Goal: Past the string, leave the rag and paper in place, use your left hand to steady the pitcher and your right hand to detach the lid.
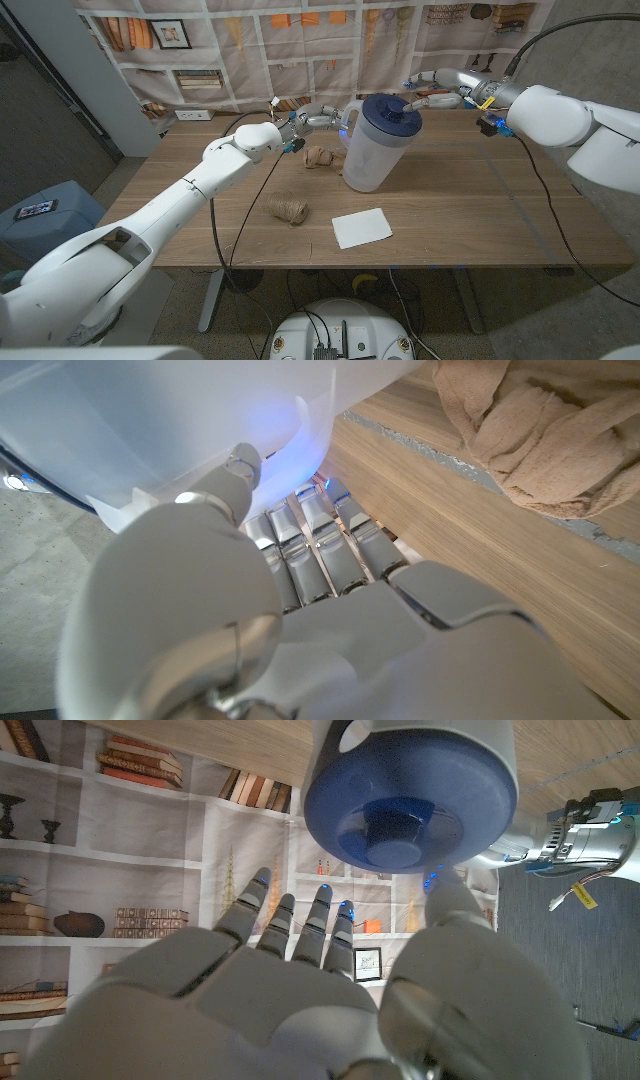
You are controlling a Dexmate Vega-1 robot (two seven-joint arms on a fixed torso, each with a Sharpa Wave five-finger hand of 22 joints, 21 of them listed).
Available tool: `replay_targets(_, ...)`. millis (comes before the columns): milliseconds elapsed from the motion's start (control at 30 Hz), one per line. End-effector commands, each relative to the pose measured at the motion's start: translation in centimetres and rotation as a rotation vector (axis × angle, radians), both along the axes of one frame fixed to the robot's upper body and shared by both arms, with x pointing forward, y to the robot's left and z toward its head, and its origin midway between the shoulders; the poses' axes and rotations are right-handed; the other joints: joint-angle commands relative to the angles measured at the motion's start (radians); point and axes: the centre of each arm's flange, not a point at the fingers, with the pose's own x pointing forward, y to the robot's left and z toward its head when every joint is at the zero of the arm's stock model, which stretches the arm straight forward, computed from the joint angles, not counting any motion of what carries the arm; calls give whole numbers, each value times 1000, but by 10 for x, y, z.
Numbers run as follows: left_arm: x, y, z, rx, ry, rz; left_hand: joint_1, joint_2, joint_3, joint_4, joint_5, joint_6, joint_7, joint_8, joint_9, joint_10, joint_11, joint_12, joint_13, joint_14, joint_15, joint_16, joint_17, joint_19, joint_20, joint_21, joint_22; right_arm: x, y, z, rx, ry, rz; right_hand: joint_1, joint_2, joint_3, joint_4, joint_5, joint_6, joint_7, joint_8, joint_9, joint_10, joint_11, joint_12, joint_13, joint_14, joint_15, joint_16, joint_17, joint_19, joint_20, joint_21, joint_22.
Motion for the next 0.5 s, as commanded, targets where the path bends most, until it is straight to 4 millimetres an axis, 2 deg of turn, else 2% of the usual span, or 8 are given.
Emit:
replay_targets(33, 0, 0, -1, 4, -1, 1, -41, 40, 20, 14, 6, 36, 22, 10, 4, 12, -1, 0, 5, 7, -106, 7, 3, 9, -152, 1, 3, 2, 6, 12, -87, 53, 4, 17, 2, 12, -1, 7, 4, -15, 6, 5, 8, -9, -1, 4, -3, -3, 3, 1, -12, 1, -2, 3)
replay_targets(500, -3, -1, 0, 7, -4, 1, -43, 39, 22, 15, 5, 37, 24, 10, 5, 15, -2, 0, 6, 10, -106, 8, 4, 10, -151, 0, 3, 5, 16, 22, -169, 92, -18, 44, 1, 21, -1, 9, -10, -24, 0, 5, 12, -15, -2, 5, 2, -6, 8, 1, -17, 7, 3, 3)
